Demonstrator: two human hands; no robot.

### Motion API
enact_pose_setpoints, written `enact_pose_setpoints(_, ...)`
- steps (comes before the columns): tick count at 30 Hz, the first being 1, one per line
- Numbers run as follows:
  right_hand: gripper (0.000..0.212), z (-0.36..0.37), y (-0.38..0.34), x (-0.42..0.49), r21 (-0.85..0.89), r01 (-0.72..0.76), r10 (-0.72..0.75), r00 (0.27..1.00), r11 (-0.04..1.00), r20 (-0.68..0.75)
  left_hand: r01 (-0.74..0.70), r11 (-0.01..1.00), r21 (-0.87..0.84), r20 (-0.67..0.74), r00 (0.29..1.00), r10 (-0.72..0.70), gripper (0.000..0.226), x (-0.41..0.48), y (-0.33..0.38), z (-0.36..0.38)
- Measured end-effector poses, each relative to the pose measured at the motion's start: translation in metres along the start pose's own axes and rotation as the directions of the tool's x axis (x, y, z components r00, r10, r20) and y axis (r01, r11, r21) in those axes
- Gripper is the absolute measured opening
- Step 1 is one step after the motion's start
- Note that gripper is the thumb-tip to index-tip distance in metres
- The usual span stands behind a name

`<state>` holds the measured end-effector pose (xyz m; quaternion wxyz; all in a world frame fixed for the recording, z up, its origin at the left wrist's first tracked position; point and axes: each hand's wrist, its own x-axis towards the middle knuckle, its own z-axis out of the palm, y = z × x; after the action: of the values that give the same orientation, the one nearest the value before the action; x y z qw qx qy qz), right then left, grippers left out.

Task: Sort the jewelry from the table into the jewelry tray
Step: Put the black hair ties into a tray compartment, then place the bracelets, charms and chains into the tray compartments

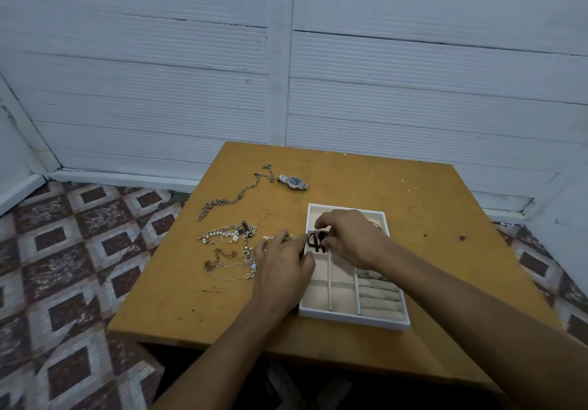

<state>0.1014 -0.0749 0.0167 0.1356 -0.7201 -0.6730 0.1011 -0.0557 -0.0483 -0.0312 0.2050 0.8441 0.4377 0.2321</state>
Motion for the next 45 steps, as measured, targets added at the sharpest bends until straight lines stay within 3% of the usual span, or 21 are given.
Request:
enact_pose_setpoints(5, 0.024, 0.011, -0.001, -0.005, -0.12, 0.017, -0.023, 0.999, 0.993, -0.049, -0.008, 1.0, 0.004, -0.002, 1.0, 0.008, 0.042, -0.001, 0.001, -0.001)
enact_pose_setpoints(12, 0.019, 0.025, -0.005, 0.0, 0.048, -0.114, 0.118, 0.989, 0.992, -0.084, -0.02, 1.0, 0.007, -0.009, 1.0, 0.02, 0.041, -0.001, 0.001, 0.0)
enact_pose_setpoints(17, 0.026, 0.021, -0.006, -0.004, -0.064, -0.087, 0.086, 0.996, 0.994, -0.018, -0.042, 0.998, 0.04, 0.002, 0.999, 0.042, 0.038, -0.001, 0.0, -0.002)
enact_pose_setpoints(23, 0.033, 0.021, -0.013, -0.009, -0.008, -0.077, 0.075, 0.99, 0.997, -0.122, -0.052, 0.998, 0.03, 0.017, 0.998, 0.052, 0.032, -0.006, -0.007, -0.014)
enact_pose_setpoints(28, 0.027, 0.022, -0.03, -0.005, -0.004, -0.051, 0.05, 0.993, 0.999, -0.11, -0.043, 0.999, 0.003, -0.026, 0.999, 0.043, 0.038, -0.018, -0.031, -0.034)
enact_pose_setpoints(35, 0.025, 0.032, -0.069, 0.018, 0.067, -0.01, 0.014, 0.997, 0.998, -0.075, 0.079, 0.996, 0.051, -0.078, 0.994, -0.075, 0.036, -0.041, -0.09, -0.08)
enact_pose_setpoints(39, 0.025, 0.045, -0.094, 0.041, 0.073, 0.011, -0.008, 0.999, 0.997, -0.037, 0.178, 0.97, 0.163, -0.082, 0.983, -0.167, 0.039, -0.048, -0.123, -0.092)
enact_pose_setpoints(45, 0.029, 0.067, -0.118, 0.067, -0.025, 0.023, -0.023, 1.0, 0.999, 0.002, 0.187, 0.952, 0.242, -0.048, 0.982, -0.18, 0.045, -0.054, -0.138, -0.09)
